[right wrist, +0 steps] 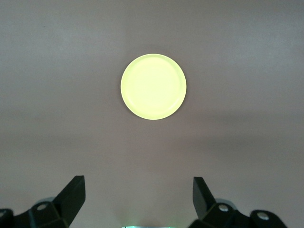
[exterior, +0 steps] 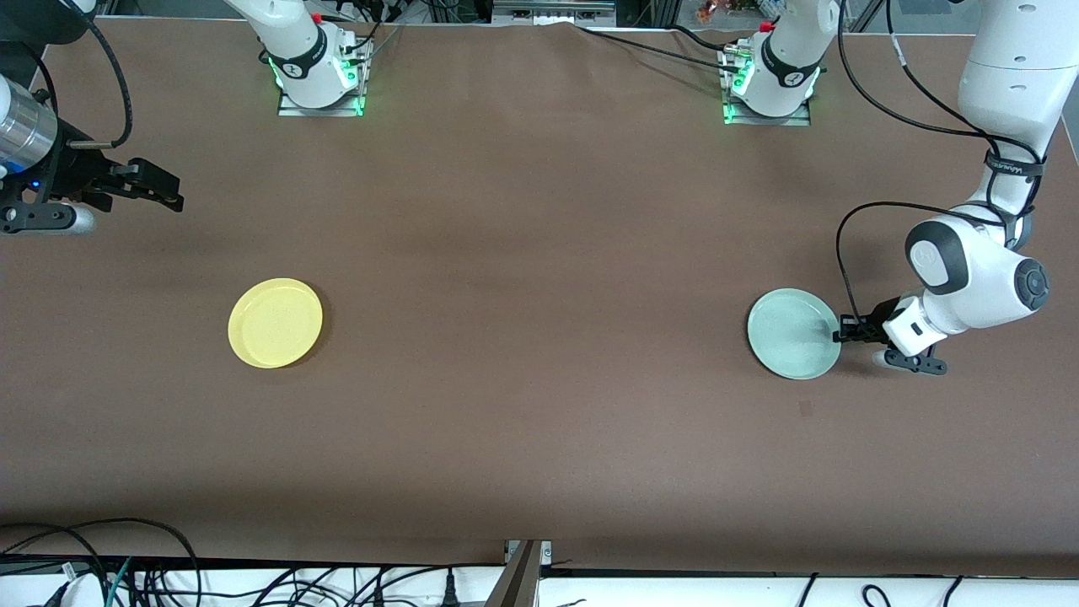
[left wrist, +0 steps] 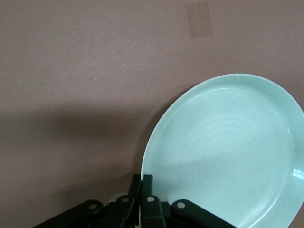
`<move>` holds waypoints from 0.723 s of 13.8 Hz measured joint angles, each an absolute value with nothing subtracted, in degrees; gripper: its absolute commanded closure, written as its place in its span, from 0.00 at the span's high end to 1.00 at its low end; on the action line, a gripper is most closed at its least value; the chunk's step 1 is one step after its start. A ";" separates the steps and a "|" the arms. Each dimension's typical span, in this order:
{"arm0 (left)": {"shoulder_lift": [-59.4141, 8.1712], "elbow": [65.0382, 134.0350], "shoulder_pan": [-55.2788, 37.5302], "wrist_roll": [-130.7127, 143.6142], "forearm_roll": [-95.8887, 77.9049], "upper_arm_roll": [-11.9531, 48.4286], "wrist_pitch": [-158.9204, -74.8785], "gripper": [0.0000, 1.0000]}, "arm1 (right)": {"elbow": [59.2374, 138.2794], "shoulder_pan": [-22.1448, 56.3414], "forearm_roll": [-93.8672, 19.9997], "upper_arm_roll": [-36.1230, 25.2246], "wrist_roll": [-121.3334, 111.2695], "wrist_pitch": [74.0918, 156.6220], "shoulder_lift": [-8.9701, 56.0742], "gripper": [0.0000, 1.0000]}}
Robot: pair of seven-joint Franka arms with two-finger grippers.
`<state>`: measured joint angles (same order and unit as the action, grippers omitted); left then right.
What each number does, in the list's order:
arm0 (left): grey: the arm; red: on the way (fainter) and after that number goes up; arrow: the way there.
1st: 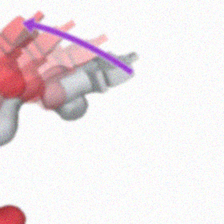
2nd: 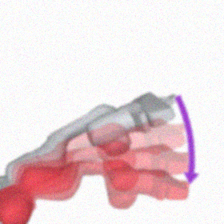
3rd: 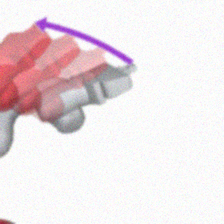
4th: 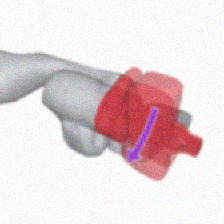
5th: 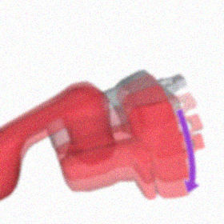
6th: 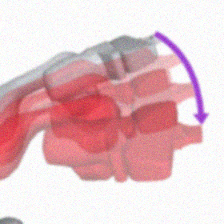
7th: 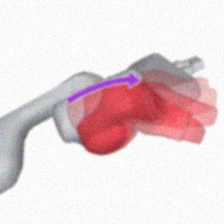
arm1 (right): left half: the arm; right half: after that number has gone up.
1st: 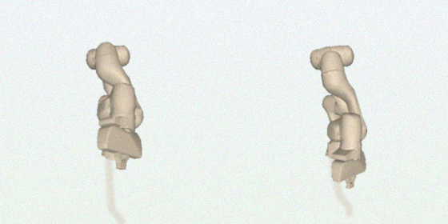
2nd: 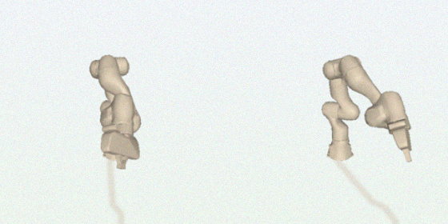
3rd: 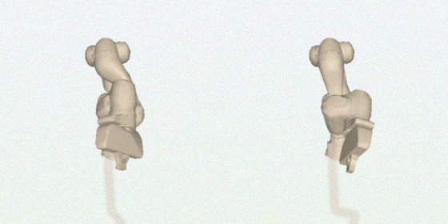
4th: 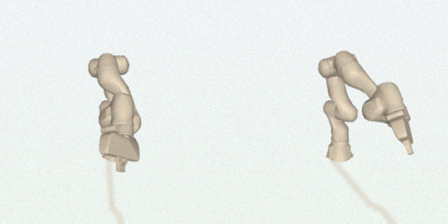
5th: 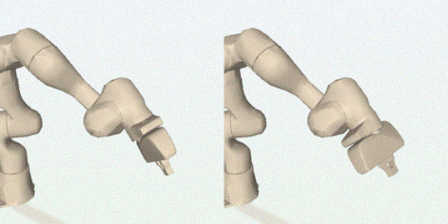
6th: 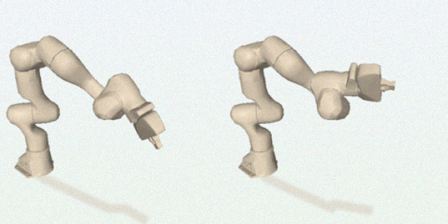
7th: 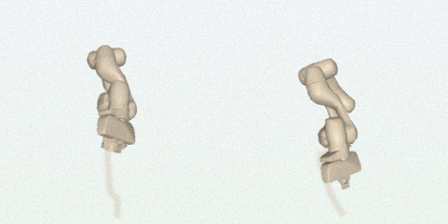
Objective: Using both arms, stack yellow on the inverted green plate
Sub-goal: 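Close the left gripper on the green plate rim, then lift the green plate with the left gripper and tilt it over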
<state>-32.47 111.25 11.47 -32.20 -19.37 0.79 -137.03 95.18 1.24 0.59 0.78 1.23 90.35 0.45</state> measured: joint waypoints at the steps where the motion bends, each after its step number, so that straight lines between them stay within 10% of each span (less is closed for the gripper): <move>1: -32.45 111.18 11.45 -32.36 -19.37 0.81 -137.03 0.00 | 95.18 1.24 0.59 0.78 1.23 90.35 0.45 1.00; 10: -29.35 102.44 3.98 -32.88 -14.85 1.29 -137.23 0.00 | 95.18 1.24 0.59 0.78 1.23 90.35 0.45 1.00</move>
<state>-29.35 102.44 3.98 -32.88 -14.85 1.29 -137.23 95.18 1.24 0.59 0.78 1.23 90.35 0.45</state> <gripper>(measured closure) 0.978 0.000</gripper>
